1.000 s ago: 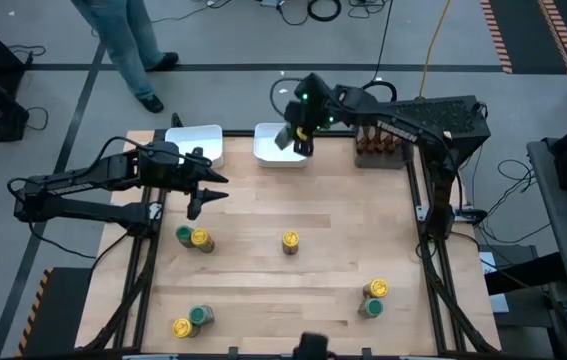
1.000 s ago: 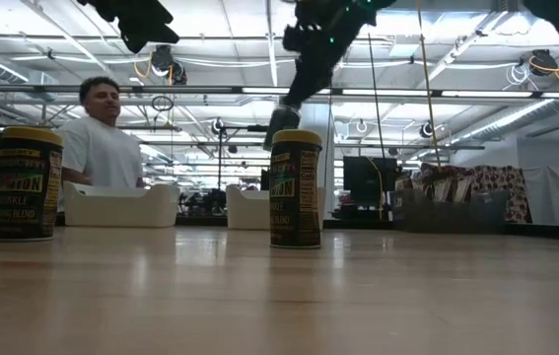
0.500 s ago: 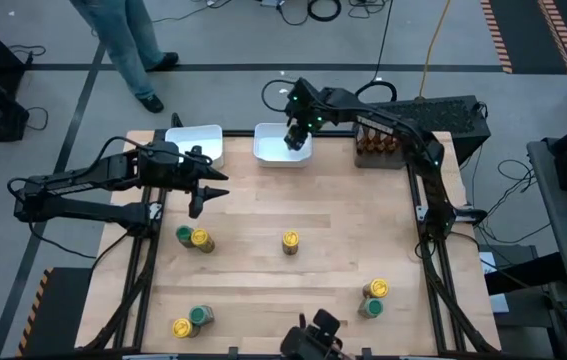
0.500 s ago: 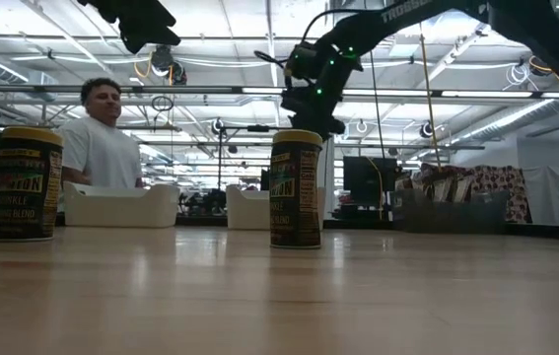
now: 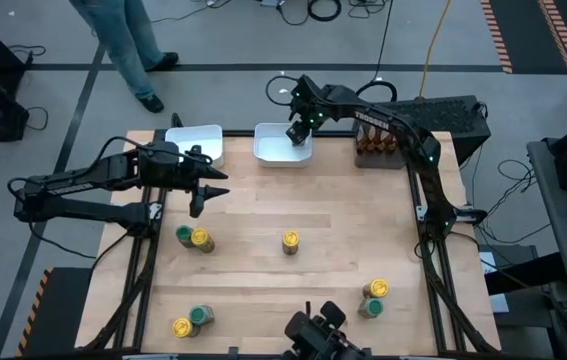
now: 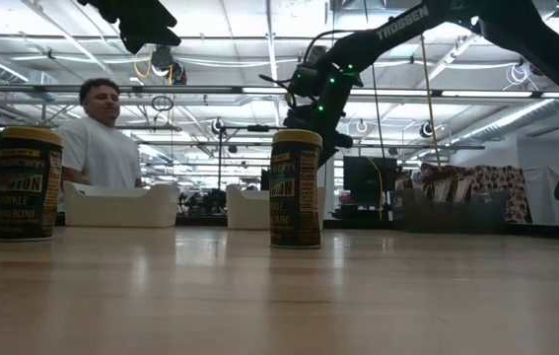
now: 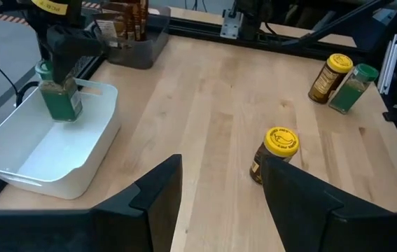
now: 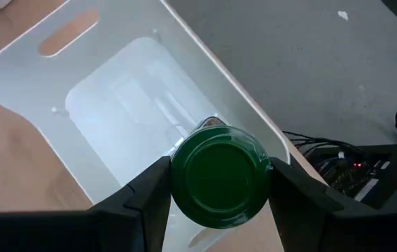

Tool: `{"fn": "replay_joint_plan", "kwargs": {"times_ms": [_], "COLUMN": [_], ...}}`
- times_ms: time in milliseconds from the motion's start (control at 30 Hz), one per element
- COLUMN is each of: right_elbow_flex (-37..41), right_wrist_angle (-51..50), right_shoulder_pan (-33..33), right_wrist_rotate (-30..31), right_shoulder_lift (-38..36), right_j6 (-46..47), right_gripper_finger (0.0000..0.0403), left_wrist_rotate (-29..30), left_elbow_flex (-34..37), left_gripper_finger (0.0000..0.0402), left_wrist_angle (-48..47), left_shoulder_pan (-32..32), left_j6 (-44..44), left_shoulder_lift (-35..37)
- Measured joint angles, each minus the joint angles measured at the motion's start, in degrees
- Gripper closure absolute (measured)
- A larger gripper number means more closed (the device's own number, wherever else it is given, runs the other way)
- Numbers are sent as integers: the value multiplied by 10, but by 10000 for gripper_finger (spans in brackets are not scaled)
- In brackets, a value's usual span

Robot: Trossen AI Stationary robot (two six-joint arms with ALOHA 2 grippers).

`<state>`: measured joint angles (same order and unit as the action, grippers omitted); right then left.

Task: Sort spices by type
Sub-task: Put the top right green seasoning bottle into the right white bin

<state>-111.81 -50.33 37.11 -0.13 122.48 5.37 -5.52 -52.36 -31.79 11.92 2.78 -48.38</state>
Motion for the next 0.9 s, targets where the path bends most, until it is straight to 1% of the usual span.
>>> {"fn": "replay_joint_plan", "kwargs": {"times_ms": [533, 900], "right_elbow_flex": [0, 1], "right_wrist_angle": [4, 4], "right_shoulder_pan": [7, 7], "right_wrist_rotate": [-1, 0], "right_shoulder_lift": [0, 14], "right_j6": [7, 9], "right_gripper_finger": [218, 218], "left_wrist_rotate": [5, 5], "left_elbow_flex": [0, 0], "left_gripper_finger": [203, 203], "left_wrist_angle": [1, 0], "left_shoulder_pan": [0, 0], "left_j6": [-1, -1], "left_shoulder_lift": [0, 0]}}
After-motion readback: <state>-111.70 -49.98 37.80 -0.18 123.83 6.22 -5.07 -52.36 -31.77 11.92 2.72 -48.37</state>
